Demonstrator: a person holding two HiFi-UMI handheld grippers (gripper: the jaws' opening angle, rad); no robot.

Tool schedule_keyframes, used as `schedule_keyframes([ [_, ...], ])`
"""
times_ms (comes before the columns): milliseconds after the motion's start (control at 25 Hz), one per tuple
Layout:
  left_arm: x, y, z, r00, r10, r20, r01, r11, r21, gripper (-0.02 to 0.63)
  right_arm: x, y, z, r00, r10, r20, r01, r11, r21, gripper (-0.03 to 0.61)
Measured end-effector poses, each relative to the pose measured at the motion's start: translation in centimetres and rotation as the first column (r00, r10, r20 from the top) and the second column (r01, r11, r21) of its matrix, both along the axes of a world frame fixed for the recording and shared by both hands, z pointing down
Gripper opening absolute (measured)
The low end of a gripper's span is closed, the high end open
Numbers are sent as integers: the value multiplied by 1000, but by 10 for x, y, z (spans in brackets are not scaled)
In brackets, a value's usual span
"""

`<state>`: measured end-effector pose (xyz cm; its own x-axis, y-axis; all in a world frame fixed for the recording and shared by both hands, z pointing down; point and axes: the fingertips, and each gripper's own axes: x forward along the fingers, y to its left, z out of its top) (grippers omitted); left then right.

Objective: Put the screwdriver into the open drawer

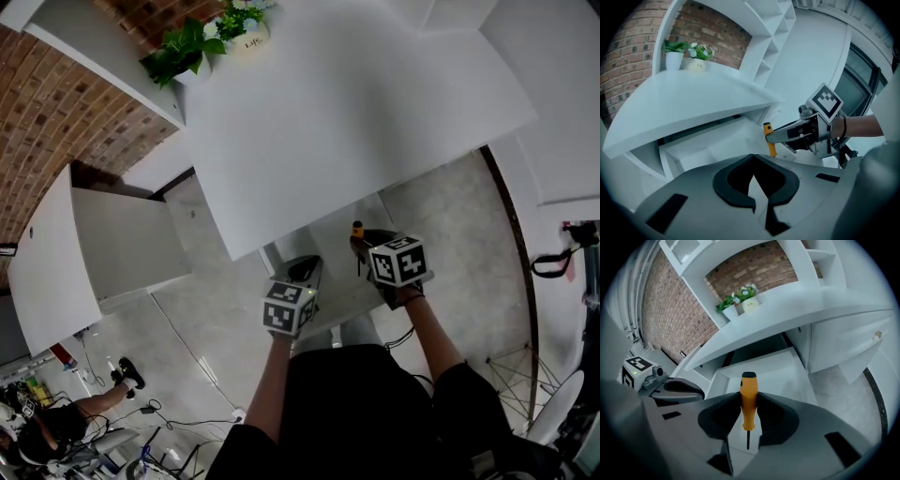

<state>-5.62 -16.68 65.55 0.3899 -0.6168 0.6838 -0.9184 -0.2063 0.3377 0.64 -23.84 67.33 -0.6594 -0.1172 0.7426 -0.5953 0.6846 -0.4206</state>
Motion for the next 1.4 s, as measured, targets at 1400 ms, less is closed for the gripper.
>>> schedule_keyframes([
  [1400, 17, -5, 80, 1000, 16, -19, -19, 982, -187, 8, -7, -4, 123, 960, -101, -259, 63, 987, -150, 110],
])
